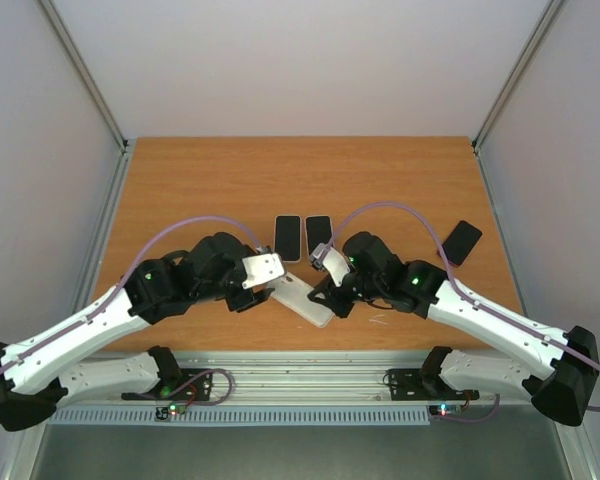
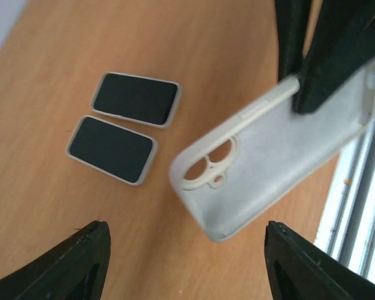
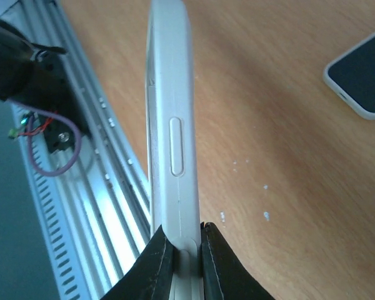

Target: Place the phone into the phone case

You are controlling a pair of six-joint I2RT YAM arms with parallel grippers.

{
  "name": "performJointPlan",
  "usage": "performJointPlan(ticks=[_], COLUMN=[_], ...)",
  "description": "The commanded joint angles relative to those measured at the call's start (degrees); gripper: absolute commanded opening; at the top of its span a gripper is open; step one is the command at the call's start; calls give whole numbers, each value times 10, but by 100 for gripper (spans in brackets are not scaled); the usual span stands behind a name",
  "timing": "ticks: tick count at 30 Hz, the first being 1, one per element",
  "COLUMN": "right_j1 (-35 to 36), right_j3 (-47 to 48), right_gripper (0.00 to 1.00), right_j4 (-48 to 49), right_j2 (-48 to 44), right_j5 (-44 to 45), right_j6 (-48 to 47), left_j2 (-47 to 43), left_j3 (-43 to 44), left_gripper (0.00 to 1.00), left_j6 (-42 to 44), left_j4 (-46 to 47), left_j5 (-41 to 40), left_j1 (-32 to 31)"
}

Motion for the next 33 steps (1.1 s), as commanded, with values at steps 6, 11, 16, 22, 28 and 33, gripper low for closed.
performJointPlan(ticks=[6, 11, 16, 22, 28, 33], right_j1=[0, 0, 0, 0, 0, 0], right_j3=[-23, -66, -130, -165, -177, -208], right_gripper=[1, 1, 1, 1, 1, 2], right_j4=[79, 158, 261, 362, 416, 438], right_j2=[49, 87, 115, 164, 214, 226], right_j5=[114, 125, 148, 135, 121, 133], right_j6=[197, 300, 394, 457, 487, 512], left_j2=[-29, -18, -26, -37, -56, -66], left_j3=[-17, -18, -15, -17, -24, -28], left_gripper=[84, 95, 99, 99, 99, 99], left_j6=[-64, -133, -204, -232, -234, -235], left_j4=[141, 180, 178, 181, 189, 194], left_j5=[-198, -301, -323, -303, -300, -304], left_j1=[57, 105, 158, 206, 244, 261])
